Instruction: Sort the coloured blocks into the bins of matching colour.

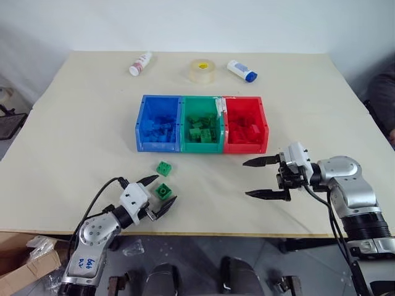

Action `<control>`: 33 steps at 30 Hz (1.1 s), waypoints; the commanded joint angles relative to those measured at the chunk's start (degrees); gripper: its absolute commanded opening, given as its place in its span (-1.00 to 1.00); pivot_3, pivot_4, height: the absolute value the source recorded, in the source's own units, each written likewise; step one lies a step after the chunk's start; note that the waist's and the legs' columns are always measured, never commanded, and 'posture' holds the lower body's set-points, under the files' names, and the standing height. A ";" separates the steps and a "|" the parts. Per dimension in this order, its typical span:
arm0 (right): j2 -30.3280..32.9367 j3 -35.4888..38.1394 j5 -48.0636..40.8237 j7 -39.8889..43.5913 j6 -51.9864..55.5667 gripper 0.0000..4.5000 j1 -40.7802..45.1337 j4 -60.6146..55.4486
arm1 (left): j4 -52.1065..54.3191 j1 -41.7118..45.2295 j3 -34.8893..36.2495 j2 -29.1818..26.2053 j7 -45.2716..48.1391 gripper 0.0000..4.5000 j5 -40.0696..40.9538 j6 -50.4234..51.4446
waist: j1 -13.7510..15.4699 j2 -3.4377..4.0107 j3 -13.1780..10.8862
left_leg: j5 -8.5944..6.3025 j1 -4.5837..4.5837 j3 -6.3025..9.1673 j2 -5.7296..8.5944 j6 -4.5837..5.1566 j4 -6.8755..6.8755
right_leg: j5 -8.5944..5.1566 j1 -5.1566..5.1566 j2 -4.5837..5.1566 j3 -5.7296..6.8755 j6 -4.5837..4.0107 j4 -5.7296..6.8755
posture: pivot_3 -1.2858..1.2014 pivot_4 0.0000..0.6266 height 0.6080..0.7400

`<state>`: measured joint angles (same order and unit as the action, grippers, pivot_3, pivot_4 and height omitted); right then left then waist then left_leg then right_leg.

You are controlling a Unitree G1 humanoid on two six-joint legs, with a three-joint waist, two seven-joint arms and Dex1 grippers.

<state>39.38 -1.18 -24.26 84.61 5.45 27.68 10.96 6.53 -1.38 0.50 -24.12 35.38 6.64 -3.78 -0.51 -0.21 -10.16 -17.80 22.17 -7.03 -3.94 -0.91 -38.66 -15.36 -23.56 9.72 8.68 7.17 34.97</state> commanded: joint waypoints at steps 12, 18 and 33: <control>1.69 4.55 -5.12 -1.87 3.24 1.00 -6.19 -7.69 | -2.19 1.36 -3.05 -2.43 4.75 -0.32 1.22 2.66 | 0.44 0.12 0.07 | -0.03 0.00 0.00 0.00 0.01 -0.03 | 0.00 0.00 0.00 -0.01 0.00 0.00 | 0.03 -0.52 1.00; 1.44 5.65 -6.07 -3.02 4.73 1.00 -7.31 -8.37 | 0.81 4.25 -2.93 -3.54 6.02 -0.32 3.20 9.71 | 0.64 0.12 0.07 | -0.04 0.03 0.01 0.00 0.04 -0.04 | 0.01 0.02 0.00 0.00 0.01 0.01 | 0.03 -0.52 1.00; -0.59 6.61 -6.95 -7.47 5.14 1.00 -6.13 -9.57 | -5.93 28.90 5.54 -4.36 2.75 -0.32 9.01 17.61 | 0.54 0.06 0.03 | -0.04 0.15 0.02 0.03 0.03 -0.16 | 0.04 -0.01 -0.01 0.03 0.06 0.02 | 0.03 -0.52 1.00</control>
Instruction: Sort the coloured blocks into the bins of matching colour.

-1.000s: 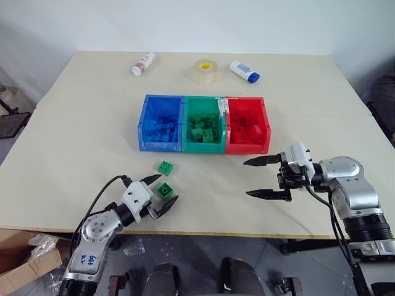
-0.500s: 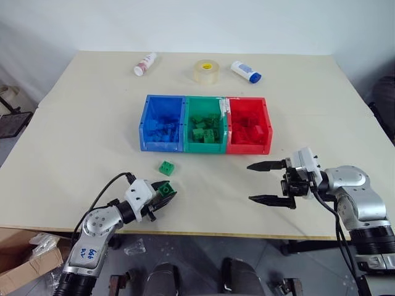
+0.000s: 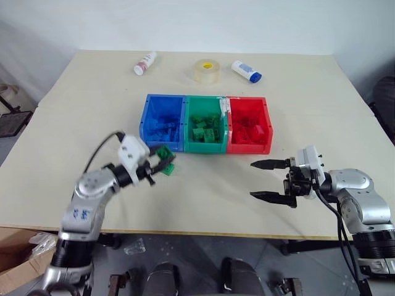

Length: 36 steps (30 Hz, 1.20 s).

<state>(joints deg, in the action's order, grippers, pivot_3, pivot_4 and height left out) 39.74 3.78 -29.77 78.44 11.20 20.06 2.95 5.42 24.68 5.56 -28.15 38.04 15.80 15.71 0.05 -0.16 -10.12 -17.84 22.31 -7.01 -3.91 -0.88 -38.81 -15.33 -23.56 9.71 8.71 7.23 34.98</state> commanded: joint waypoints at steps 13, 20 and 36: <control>-2.49 3.31 -2.09 -5.62 -0.94 1.00 0.24 -4.20 | -33.33 23.77 -5.56 5.65 9.45 -0.32 -3.20 -14.01 | 0.45 -0.20 -0.12 | 0.00 0.11 0.00 0.02 0.01 -0.10 | 0.04 -0.01 -0.05 0.01 0.07 -0.10 | 0.03 -0.52 1.00; -2.94 4.33 -2.28 -8.37 -1.21 1.00 -1.97 -6.44 | -57.69 38.89 -5.80 12.00 9.88 -0.32 -6.22 -24.42 | 0.41 -0.30 -0.18 | -0.01 0.15 -0.02 0.04 0.01 -0.04 | 0.06 -0.02 -0.06 0.02 0.12 -0.22 | 0.03 -0.52 1.00; -1.78 4.79 -2.43 -8.62 -0.43 1.00 -2.25 -6.49 | -52.83 34.84 -3.45 5.98 19.46 0.98 -4.97 -22.95 | -0.39 -0.36 -0.22 | 0.00 0.12 -0.03 0.05 0.01 0.04 | 0.08 -0.06 -0.06 -0.02 0.15 -0.20 | 0.03 -0.52 1.00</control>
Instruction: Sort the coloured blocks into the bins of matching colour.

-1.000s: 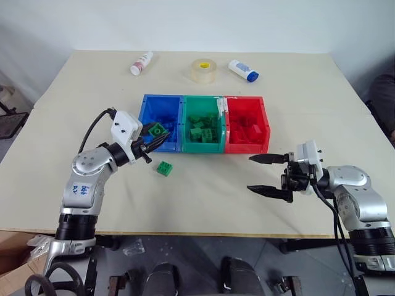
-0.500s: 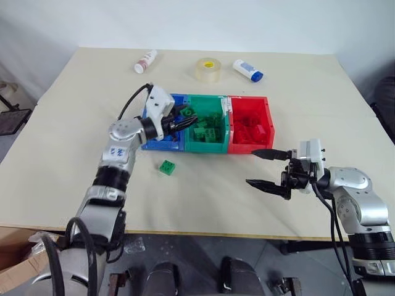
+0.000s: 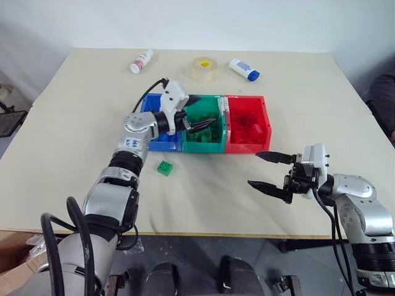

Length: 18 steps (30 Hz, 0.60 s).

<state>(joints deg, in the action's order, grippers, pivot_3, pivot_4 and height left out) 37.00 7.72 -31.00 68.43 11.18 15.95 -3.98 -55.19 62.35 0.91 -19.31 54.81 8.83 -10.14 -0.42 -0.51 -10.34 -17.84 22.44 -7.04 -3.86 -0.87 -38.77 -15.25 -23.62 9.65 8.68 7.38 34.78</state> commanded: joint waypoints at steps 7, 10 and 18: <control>2.30 -2.38 0.74 7.35 -0.63 1.00 7.66 7.59 | 42.43 -31.14 7.08 -17.15 7.88 0.98 9.14 15.22 | -0.66 0.02 0.00 | 0.00 -0.01 0.01 -0.01 0.00 -0.05 | 0.00 -0.01 0.00 -0.04 0.00 0.07 | 0.03 -0.52 1.00; 2.78 -3.58 1.34 9.73 -0.91 1.00 9.60 10.15 | 54.23 -43.30 11.18 -20.81 7.50 0.98 12.93 19.32 | -1.13 0.01 -0.02 | -0.05 -0.05 0.01 -0.04 0.02 -0.06 | -0.01 -0.02 0.00 -0.14 -0.01 0.12 | 0.03 -0.52 1.00; 3.56 -4.71 1.76 14.30 -0.33 1.00 12.99 14.60 | 64.67 -68.24 22.91 -23.34 6.63 0.98 16.37 19.65 | -0.87 0.04 -0.04 | -0.12 -0.07 0.04 -0.09 0.01 -0.15 | -0.04 -0.01 0.00 -0.13 -0.08 0.19 | 0.03 -0.52 1.00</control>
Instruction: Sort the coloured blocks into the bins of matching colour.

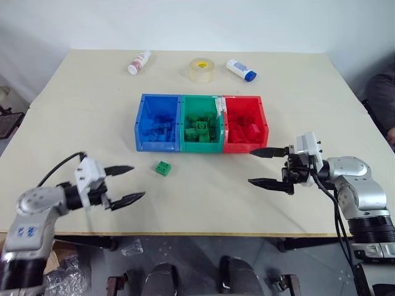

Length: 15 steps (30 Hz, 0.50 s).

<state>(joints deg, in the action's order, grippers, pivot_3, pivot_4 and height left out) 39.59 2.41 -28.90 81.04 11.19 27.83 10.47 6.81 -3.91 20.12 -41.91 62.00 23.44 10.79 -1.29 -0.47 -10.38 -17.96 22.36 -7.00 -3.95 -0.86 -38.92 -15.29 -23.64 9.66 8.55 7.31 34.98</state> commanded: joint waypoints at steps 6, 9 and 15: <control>0.30 0.15 0.56 2.49 -0.46 1.00 2.78 1.58 | 2.61 -0.92 3.39 0.16 -3.65 0.98 0.76 -1.75 | -0.04 0.01 0.01 | -0.02 0.00 -0.03 0.00 -0.01 0.00 | 0.00 -0.01 0.00 0.00 -0.01 0.00 | 0.03 -0.52 1.00; -0.32 -0.09 0.79 2.27 -0.53 1.00 3.08 1.39 | 1.68 3.27 -0.55 1.30 -5.11 0.98 -0.33 -1.48 | 0.04 0.01 0.00 | -0.02 0.00 -0.03 0.00 -0.01 0.01 | 0.00 -0.01 0.00 0.01 -0.01 0.01 | 0.03 -0.52 1.00; -1.32 0.11 1.06 1.24 -0.80 1.00 2.71 0.43 | -7.91 15.31 -10.67 6.12 -7.19 0.98 -5.19 -3.87 | 0.02 0.04 0.02 | -0.02 0.00 -0.08 0.02 -0.02 0.00 | 0.00 -0.02 -0.01 0.00 -0.01 0.04 | 0.03 -0.52 1.00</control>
<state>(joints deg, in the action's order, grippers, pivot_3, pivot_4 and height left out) 38.20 1.81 -27.52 82.63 11.16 30.43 12.58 1.01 9.87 10.61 -36.17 55.98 19.74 8.46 -1.27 -0.44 -10.36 -17.97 22.37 -7.10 -3.93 -0.88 -38.92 -15.29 -23.67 9.65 8.55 7.30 35.02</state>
